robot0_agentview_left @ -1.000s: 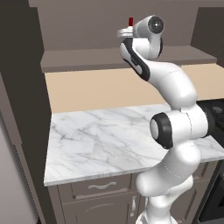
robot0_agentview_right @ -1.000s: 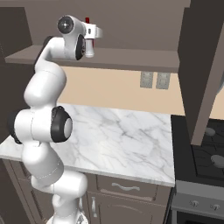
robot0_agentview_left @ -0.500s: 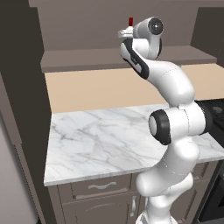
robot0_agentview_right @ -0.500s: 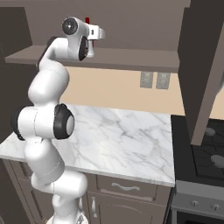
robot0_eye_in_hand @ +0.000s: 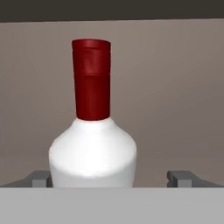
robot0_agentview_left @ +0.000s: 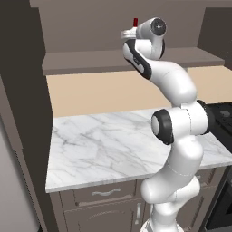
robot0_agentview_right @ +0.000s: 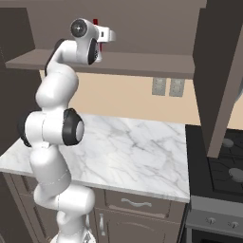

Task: Open the cabinet directly in front. Then move the liquor and the mug to the dining counter with the candle on it.

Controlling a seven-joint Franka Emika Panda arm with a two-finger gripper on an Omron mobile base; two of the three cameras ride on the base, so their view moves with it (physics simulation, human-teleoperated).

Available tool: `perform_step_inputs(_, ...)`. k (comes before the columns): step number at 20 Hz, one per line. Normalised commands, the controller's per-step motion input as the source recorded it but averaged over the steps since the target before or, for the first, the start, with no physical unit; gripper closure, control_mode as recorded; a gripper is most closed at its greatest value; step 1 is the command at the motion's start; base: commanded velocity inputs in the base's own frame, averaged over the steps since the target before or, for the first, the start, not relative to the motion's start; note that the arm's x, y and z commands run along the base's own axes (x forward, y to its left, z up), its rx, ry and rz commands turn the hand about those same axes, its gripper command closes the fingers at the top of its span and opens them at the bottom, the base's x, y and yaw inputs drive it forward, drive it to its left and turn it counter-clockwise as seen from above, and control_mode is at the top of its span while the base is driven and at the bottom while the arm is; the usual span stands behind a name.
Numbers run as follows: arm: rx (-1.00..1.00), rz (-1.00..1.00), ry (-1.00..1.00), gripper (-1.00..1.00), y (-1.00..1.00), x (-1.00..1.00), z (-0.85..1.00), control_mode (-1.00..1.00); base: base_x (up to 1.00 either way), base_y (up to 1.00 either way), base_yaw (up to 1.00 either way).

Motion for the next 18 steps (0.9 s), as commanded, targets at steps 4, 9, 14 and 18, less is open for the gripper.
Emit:
perform_step_inputs(4, 0.0, 0.0, 0.0, -1.0, 0.0, 0.22, 0.0, -1.0, 0.0, 0.0, 0.0)
perform_step_inputs(9, 0.0, 0.0, 0.0, -1.0, 0.0, 0.23, 0.0, -1.0, 0.0, 0.0, 0.0)
perform_step_inputs(14, 0.0, 0.0, 0.0, -1.0, 0.01, 0.15, 0.0, -1.0, 0.0, 0.0, 0.0)
perform_step_inputs(18, -0.01, 0.0, 0.0, 1.0, 0.18, 0.19, 0.0, -1.0, 0.0, 0.0, 0.0)
